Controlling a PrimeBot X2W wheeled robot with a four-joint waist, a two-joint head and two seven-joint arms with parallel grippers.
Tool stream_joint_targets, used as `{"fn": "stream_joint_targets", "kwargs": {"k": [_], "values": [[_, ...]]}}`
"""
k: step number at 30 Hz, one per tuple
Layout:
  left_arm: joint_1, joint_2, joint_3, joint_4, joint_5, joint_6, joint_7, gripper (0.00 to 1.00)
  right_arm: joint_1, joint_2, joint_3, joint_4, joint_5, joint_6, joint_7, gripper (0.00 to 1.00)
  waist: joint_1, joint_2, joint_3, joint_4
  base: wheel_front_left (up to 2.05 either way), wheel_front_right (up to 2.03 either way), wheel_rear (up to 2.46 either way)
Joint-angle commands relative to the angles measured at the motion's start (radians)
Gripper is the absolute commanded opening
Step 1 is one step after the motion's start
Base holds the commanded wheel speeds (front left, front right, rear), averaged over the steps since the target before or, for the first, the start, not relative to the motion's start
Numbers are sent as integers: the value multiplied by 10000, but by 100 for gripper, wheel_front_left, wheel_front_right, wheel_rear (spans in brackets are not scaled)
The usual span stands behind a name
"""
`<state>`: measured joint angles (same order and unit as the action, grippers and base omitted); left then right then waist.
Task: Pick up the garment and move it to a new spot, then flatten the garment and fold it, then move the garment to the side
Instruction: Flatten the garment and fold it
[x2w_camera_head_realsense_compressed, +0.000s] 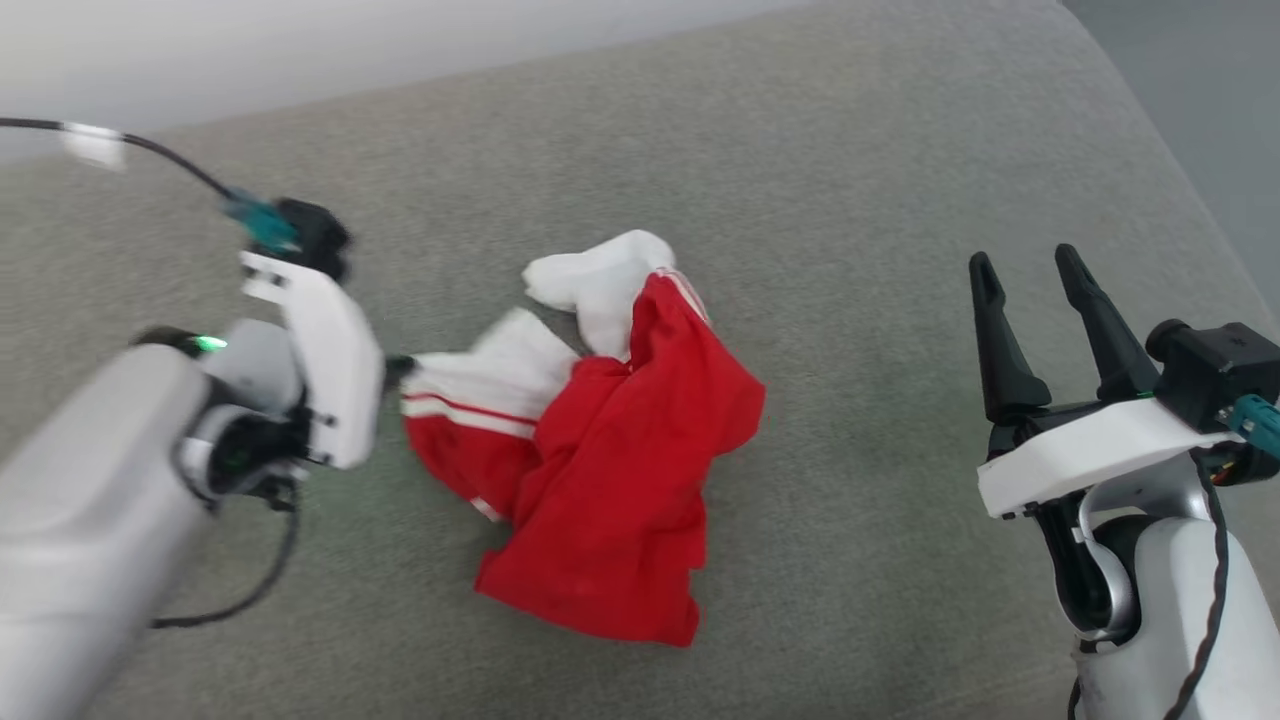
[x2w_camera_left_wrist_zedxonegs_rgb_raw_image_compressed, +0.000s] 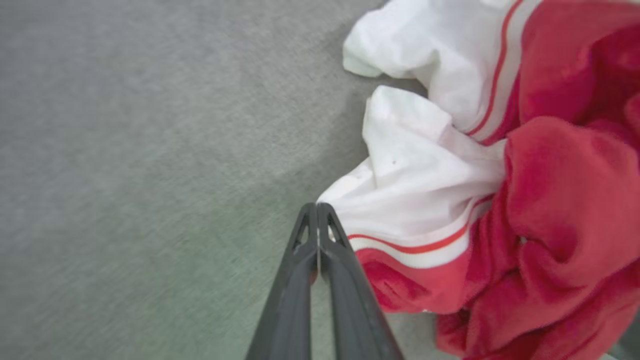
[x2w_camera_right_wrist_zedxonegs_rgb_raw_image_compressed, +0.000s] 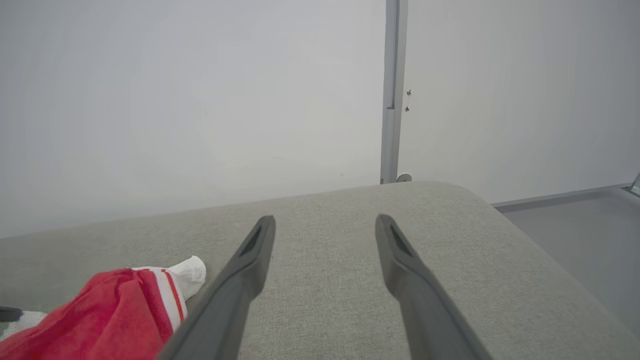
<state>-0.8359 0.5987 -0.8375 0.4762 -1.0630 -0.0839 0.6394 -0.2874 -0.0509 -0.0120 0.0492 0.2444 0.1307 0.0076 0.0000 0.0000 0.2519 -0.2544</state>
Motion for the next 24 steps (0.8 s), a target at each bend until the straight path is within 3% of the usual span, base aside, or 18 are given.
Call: {"fn": "stream_joint_targets", "kwargs": {"k": [1,7,13,20,24], "values": [[-94,233,148,-25,-48,89,-90,0,94,3,-39,-49,-59,1,50,100,0,0,-109,197,0,0,0],[159,1616,699,-443,141,722,-445,0,143,3,-209,-226,-101,1,171,100,0,0,-219,594,0,0,0],[876,2495,847,-508,33,1437,-319,0,223,0,-241,-285,-36,1,198,100,0,0,-215,743,0,0,0],[1785,2857,675,-97,-136,2230,71,0,193,0,-257,-256,30,1,200,100,0,0,-194,858,0,0,0],[1964,2758,935,-103,-426,2293,-185,0,183,2,-242,-237,88,1,203,100,0,0,-204,910,0,0,0]]}}
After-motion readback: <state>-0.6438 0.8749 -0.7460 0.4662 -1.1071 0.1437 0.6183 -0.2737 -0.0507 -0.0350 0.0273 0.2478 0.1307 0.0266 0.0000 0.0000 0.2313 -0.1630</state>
